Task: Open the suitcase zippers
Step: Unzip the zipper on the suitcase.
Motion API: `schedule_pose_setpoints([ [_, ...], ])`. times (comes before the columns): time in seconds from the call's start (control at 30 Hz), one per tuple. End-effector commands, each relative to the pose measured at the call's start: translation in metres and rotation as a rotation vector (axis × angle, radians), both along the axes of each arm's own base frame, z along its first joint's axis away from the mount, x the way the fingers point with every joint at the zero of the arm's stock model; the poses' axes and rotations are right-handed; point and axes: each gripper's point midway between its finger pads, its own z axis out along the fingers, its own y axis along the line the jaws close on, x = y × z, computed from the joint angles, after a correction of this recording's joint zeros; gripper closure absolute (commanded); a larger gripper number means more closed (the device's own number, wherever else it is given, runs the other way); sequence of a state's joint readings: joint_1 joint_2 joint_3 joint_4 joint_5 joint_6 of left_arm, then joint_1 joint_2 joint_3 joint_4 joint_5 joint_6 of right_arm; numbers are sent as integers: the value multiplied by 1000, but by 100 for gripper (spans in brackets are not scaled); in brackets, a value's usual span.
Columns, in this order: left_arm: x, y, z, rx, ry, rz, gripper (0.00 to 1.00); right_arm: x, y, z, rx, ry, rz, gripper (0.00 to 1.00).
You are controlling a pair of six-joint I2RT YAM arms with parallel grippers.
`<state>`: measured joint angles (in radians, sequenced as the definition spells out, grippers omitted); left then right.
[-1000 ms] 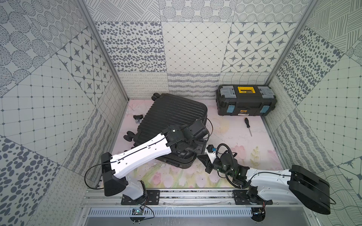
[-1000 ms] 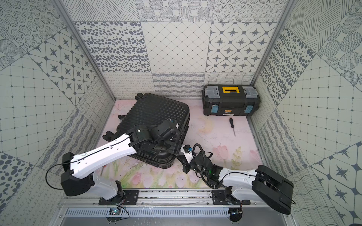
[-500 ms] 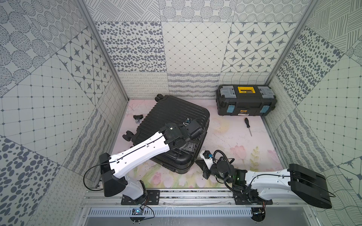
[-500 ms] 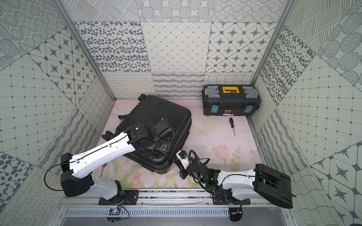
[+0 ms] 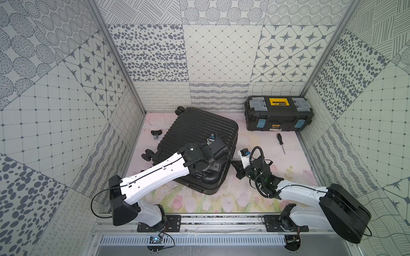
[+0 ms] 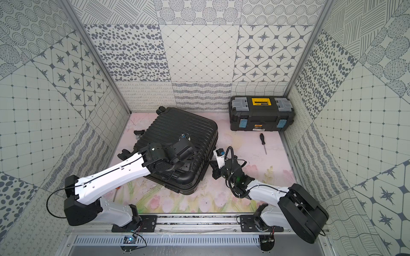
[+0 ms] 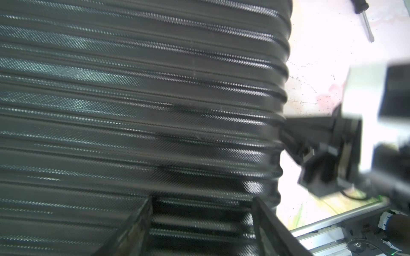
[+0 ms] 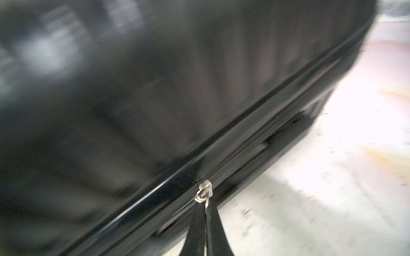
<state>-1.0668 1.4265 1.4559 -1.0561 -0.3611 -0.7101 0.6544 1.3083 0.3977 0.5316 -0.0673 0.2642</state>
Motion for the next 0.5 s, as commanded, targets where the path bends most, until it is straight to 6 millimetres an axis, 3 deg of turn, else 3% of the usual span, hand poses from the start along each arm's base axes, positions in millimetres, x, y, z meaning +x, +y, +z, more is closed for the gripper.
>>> schedule_pose_setpoints([
  [0.0, -46, 38, -36, 170, 224, -19, 30, 60, -10, 40, 113, -82, -115, 100],
  [0.17, -54, 37, -35, 153, 220, -48, 32, 138, -39, 45, 206, -46, -262, 100],
  [0.27, -57, 43, -30, 147, 215, -46, 32, 173, -55, 45, 217, -23, -321, 100],
  [0.37, -55, 63, -13, 157, 168, 13, 28, 183, -69, 48, 206, -29, -363, 100],
  [0.47, -59, 90, 3, 156, 129, 78, 25, 171, -75, 48, 194, -58, -366, 100],
])
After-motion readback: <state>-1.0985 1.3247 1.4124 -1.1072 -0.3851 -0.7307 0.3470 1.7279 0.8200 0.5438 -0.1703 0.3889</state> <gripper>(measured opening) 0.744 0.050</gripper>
